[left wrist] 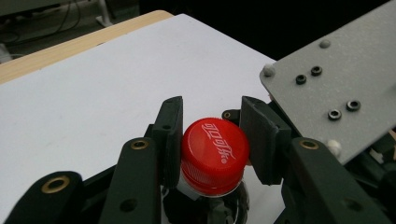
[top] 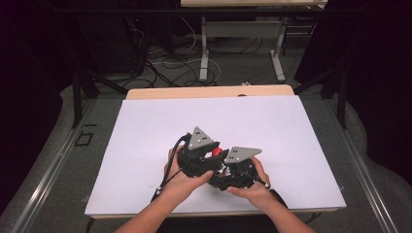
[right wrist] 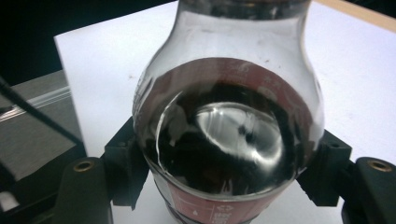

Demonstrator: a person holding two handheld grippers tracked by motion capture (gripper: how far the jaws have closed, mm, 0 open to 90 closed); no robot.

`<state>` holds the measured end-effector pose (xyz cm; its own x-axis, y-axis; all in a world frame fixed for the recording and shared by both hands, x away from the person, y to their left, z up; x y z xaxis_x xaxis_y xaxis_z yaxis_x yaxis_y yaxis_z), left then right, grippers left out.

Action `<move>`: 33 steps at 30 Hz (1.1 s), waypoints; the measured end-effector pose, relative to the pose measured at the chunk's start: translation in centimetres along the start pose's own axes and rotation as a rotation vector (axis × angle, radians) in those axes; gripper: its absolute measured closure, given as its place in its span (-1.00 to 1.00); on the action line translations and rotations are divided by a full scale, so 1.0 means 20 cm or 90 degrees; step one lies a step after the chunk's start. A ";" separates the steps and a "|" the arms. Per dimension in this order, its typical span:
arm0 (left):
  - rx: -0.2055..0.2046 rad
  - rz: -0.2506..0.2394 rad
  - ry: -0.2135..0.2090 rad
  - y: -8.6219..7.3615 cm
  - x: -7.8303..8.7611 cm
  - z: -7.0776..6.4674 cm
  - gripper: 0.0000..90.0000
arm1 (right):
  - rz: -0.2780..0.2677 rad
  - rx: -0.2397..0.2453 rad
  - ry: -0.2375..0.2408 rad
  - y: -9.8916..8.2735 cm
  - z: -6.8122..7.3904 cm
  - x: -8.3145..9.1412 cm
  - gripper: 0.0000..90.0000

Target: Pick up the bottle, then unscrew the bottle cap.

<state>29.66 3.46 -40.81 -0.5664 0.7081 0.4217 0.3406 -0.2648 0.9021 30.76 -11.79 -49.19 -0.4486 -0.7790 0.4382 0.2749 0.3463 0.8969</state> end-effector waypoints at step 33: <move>-0.082 0.024 -0.291 -0.01 0.08 0.14 0.36 | -0.001 0.078 0.179 0.00 0.02 0.04 -0.35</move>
<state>30.72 6.43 -40.48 -0.1568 0.9044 0.3969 0.2419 -0.3545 0.9032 30.07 -12.16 -48.79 -0.1912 -0.8876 0.4190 0.1629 0.3923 0.9053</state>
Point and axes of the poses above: each handheld gripper's, and its own axes: x roughly backward along the jaws, y roughly out of its top, z roughly to its left, the point moved 1 cm from there along -x, roughly forward along the jaws, and after that the axes turned 6 degrees about -z, right-handed, at the moved point
